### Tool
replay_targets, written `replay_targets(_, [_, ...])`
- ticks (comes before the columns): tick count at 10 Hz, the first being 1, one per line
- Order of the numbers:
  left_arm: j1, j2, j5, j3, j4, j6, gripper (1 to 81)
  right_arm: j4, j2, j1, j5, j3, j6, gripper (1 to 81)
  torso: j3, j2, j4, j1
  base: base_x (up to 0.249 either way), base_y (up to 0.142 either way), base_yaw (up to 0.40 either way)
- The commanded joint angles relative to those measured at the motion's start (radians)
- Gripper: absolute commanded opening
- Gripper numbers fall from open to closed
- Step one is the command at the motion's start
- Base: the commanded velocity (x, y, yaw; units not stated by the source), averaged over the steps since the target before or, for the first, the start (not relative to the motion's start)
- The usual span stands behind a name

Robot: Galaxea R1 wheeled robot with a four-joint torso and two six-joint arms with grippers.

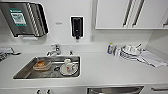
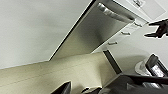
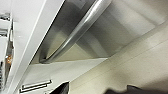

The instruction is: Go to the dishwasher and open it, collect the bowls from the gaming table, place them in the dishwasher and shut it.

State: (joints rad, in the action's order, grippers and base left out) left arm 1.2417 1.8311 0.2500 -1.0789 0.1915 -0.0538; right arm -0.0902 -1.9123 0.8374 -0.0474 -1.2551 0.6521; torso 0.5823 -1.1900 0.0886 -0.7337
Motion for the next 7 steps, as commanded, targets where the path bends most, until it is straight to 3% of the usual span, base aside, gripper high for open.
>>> replay_targets(1, [-0.061,-0.045,-0.025,0.036,0.028,-0.008,81.1,-0.016,0.046,-0.142,-0.081,0.014,0.012,81.1,0.000,0.000,0.000,0.000,0.000,0.000,0.000])
replay_targets(3, [-0.086,-0.019,-0.023,0.027,0.048,-0.011,81.1,-0.014,0.008,-0.172,-0.124,-0.019,0.014,81.1,0.001,0.002,0.000,0.000,0.000,0.000,0.000])
replay_targets(5, [-0.090,0.002,-0.012,0.016,0.114,-0.011,81.1,-0.072,-0.064,-0.192,-0.183,-0.116,0.032,81.1,0.001,0.002,0.000,0.000,0.000,0.000,0.000])
replay_targets(7, [-0.123,0.005,-0.021,0.020,0.121,-0.006,81.1,-0.114,-0.128,-0.229,-0.221,-0.189,0.053,81.1,0.002,0.002,0.000,0.000,0.000,0.000,0.000])
